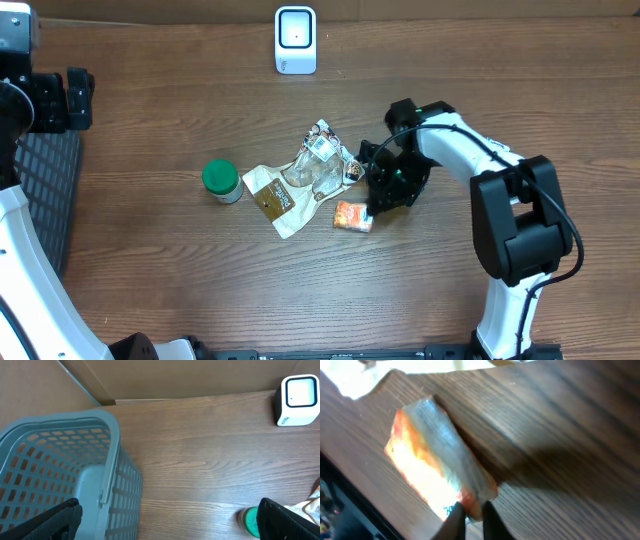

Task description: Scan the item barcode

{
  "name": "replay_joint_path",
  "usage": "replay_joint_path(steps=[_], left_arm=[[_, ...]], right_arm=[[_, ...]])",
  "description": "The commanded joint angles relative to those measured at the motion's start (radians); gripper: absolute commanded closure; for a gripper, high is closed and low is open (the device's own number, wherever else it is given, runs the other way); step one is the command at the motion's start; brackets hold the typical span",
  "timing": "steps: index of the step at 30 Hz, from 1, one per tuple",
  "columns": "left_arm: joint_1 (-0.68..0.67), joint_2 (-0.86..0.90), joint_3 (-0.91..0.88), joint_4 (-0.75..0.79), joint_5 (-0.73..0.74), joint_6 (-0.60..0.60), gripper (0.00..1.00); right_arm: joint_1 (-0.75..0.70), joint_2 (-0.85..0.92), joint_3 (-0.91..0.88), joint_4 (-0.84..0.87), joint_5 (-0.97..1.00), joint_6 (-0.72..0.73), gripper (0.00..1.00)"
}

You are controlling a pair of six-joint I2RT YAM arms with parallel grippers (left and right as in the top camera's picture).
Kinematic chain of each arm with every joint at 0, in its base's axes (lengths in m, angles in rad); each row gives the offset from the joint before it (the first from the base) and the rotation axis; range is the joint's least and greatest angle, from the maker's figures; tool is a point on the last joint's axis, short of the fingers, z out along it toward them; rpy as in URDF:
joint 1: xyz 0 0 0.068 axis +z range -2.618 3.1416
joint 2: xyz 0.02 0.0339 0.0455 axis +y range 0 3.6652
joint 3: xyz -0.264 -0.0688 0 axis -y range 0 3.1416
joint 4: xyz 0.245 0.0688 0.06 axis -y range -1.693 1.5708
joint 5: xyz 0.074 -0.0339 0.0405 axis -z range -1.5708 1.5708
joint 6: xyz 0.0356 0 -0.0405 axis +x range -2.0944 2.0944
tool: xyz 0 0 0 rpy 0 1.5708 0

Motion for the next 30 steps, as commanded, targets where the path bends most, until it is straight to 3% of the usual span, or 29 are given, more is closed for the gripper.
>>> replay_joint_path(steps=[1, 7, 14, 18, 20, 22, 23, 25, 30], left_arm=[[0.005, 0.000, 0.003, 0.002, 0.003, 0.015, 0.00], [0.005, 0.000, 0.003, 0.001, 0.003, 0.015, 0.01], [0.005, 0.000, 0.003, 0.002, 0.003, 0.015, 0.00], [0.005, 0.000, 0.003, 0.002, 0.003, 0.015, 0.00], [0.005, 0.000, 0.003, 0.002, 0.003, 0.015, 0.00], [0.005, 0.000, 0.003, 0.002, 0.003, 0.015, 0.00], [0.005, 0.000, 0.003, 0.001, 0.003, 0.015, 0.00], [0.005, 0.000, 0.003, 0.002, 0.003, 0.015, 0.01], [0.005, 0.000, 0.003, 0.001, 0.003, 0.015, 0.00]], right_arm=[[-0.045, -0.011, 0.004, 0.000, -0.072, 0.047, 0.96], [-0.066, -0.062, 0.009, 0.015, -0.099, 0.049, 0.96], [-0.066, -0.093, 0.008, 0.146, 0.026, 0.491, 0.96], [-0.054, -0.093, 0.008, 0.114, 0.015, 0.530, 0.96], [-0.052, -0.093, 0.008, 0.077, 0.016, 0.500, 0.83], [-0.052, -0.093, 0.008, 0.038, 0.016, 0.443, 0.59], [-0.053, -0.093, 0.008, 0.024, 0.024, 0.408, 0.52], [-0.055, -0.093, 0.008, 0.024, 0.063, 0.381, 0.47], [-0.054, -0.093, 0.008, 0.072, 0.149, 0.314, 0.47]])
